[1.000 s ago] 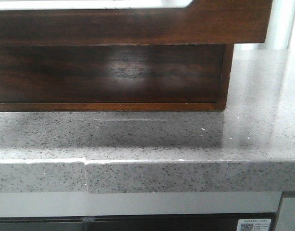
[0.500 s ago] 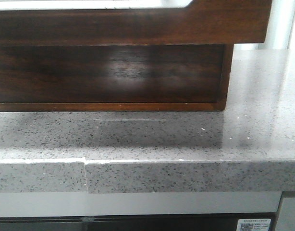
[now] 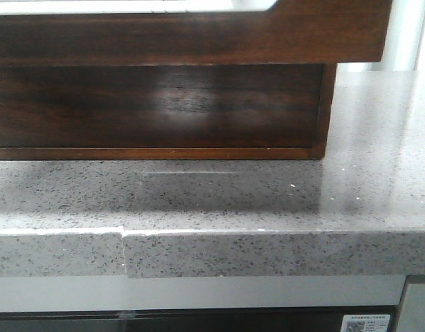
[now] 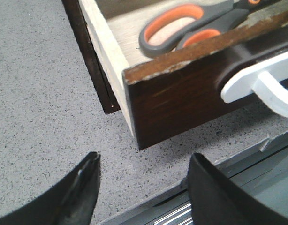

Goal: Put scissors in drawer with both arms
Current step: 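Lower the scissors into the drawer and open the right gripper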

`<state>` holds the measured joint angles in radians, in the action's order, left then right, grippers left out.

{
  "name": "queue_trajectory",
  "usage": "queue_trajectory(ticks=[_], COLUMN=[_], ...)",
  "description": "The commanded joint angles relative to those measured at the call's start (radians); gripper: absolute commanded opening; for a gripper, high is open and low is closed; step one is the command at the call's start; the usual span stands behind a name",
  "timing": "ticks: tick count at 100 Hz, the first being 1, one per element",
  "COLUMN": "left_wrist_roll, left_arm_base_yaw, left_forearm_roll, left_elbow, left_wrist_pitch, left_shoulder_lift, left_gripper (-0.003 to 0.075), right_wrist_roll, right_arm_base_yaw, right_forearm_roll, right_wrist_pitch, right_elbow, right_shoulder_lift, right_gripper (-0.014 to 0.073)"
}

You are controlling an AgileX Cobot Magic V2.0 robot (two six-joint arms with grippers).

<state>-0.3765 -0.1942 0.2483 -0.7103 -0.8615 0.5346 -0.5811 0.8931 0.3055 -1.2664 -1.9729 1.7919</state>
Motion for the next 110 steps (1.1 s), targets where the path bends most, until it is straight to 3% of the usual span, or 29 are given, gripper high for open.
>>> queue_trajectory(ticks=[1,33,49,73,88,110], left_wrist_roll=[0.012,0.012,0.012,0.012,0.012,0.012], left_arm_base_yaw=[-0.006,-0.006,-0.006,-0.006,-0.006,-0.006], left_forearm_roll=[0.019,0.019,0.019,0.019,0.019,0.019], left_elbow=[-0.028,-0.028,-0.028,-0.028,-0.028,-0.028], left_wrist_pitch=[0.066,0.066,0.066,0.066,0.066,0.066], left_shoulder_lift=[0.003,0.003,0.003,0.003,0.003,0.003], left_gripper=[0.0389,0.0389,0.0389,0.0389,0.0389,0.0389], right_wrist_roll=[0.004,0.126,0.2,0.27,0.27,0.28], right_arm_base_yaw=[0.0,0.001,-0.055,-0.341,-0.569,-0.817], right_forearm_roll=[0.038,-0.016,-0.063,-0.237,-0.363,-0.468], right_wrist_pitch=[-0.042,-0.042,-0.042,0.019,0.176,0.403], right_elbow=[-0.025,-0.027,-0.012,0.208,0.472,0.831], right_shoulder_lift=[-0.051,-0.201,-0.311,-0.505,-0.653,-0.84], right_gripper=[0.0202,0.0201,0.0201,0.0201,0.0201,0.0201])
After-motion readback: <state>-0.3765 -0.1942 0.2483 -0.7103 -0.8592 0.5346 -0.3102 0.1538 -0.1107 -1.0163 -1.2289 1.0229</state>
